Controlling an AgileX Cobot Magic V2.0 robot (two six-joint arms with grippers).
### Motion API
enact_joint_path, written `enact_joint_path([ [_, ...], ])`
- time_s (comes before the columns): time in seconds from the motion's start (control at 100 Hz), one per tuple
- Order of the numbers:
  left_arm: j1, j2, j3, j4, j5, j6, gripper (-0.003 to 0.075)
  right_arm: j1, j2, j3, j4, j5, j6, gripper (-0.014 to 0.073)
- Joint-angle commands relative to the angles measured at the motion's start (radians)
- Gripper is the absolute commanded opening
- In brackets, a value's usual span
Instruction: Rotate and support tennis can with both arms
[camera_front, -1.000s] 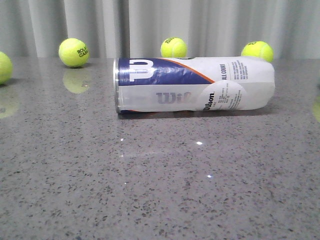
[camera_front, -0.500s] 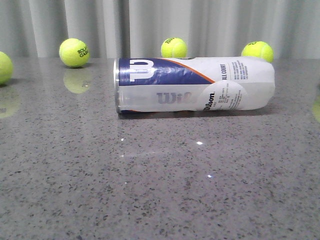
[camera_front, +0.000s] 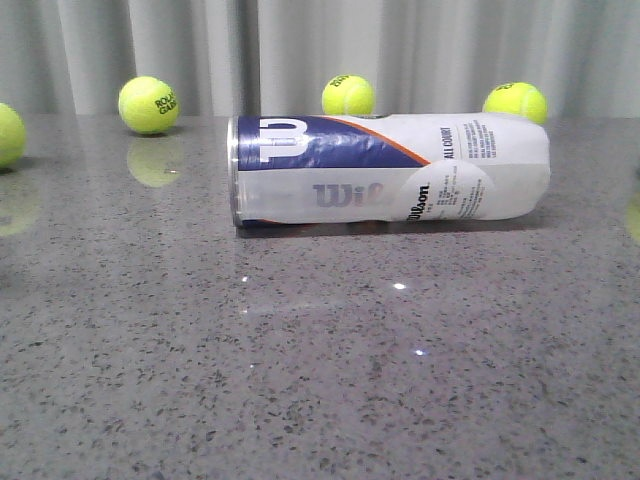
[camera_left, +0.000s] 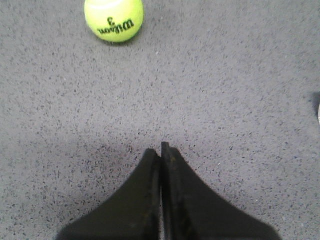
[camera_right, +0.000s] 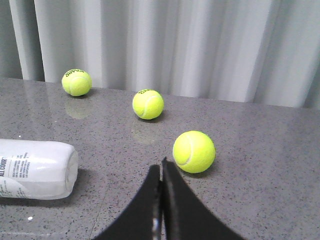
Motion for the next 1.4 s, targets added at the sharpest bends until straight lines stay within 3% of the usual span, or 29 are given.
enact_joint_path([
  [0.0,-0.005,0.016,-0.035,-0.015,-0.052,-0.007,-0.002,-0.006,0.009,-0.026,0.001,-0.086,-0.001,-0.0068],
  [0.19,-0.005,0.027,-0.035,-0.035,-0.044,0.05,-0.0018,-0.006,0.009,-0.026,0.001,-0.086,-0.001,-0.0068],
  [0.26,-0.007,0.027,-0.035,-0.071,-0.044,0.093,0.0016,-0.006,0.009,-0.026,0.001,-0.086,-0.001,-0.0068],
  [0.35,-0.007,0.027,-0.035,-0.12,-0.044,0.129,0.0144,-0.006,0.009,-0.026,0.001,-0.086,-0.001,-0.0068],
  [0.55,-0.007,0.027,-0.035,-0.136,-0.059,0.132,0.0607,-0.006,0.009,-0.026,0.001,-0.086,-0.001,-0.0068],
  [0.62,-0.007,0.027,-0.033,-0.142,-0.07,0.124,0.0685,-0.006,0.009,-0.026,0.001,-0.086,-0.001,-0.0068],
  [0.83,-0.007,0.04,-0.024,-0.331,-0.141,0.17,0.069,-0.006,0.009,-0.026,0.001,-0.086,-0.001,-0.0068],
  [0.99,-0.007,0.109,-0.024,-0.674,-0.124,0.435,0.069,-0.006,0.009,-0.026,0.001,-0.086,-0.001,-0.0068],
  [1.17,-0.007,0.243,-0.024,-1.106,-0.014,0.77,0.069,-0.006,0.009,-0.026,0.001,-0.086,-0.001,-0.0068],
  [1.39,-0.007,0.401,-0.024,-1.334,0.126,0.943,0.069,-0.006,0.009,-0.026,0.001,-0.086,-0.001,-0.0068],
])
